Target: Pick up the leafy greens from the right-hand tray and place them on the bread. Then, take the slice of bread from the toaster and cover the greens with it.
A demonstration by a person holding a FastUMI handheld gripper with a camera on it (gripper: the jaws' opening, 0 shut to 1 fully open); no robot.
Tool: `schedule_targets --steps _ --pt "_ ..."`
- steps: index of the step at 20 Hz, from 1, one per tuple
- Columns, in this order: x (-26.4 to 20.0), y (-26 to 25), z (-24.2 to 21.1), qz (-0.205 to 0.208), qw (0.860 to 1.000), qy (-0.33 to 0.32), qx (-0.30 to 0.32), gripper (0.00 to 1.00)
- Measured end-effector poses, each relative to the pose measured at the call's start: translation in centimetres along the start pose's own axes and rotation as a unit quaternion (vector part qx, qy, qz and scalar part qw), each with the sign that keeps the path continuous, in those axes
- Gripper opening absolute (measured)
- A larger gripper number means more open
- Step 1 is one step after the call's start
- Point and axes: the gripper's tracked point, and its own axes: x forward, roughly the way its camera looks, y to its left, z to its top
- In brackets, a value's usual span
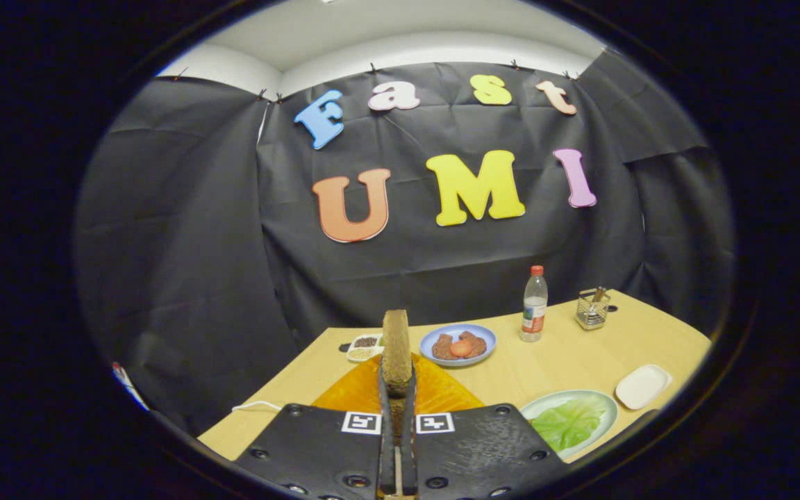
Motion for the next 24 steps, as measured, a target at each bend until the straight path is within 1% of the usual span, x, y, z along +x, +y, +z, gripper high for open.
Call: schedule_targets --steps 5,7,12,16,19,24 --pt "-2.2 -3.0 2.8 -0.007 0.999 -0.032 0.01 0.04" --pt "-3.1 -5.5 3.5 -0.023 0.999 -0.048 0.005 0.03" --pt "-4.5 -10.8 3.5 -0.062 0.995 -0.073 -0.015 0.03" --pt "-5.0 -14.2 1.6 -0.078 0.994 -0.07 -0.013 0.03" --pt "-4.7 -16.3 -1.0 -0.085 0.995 -0.057 -0.01 0.03" --pt "-3.3 -17.8 -5.3 -0.083 0.996 -0.021 0.004 0.03"
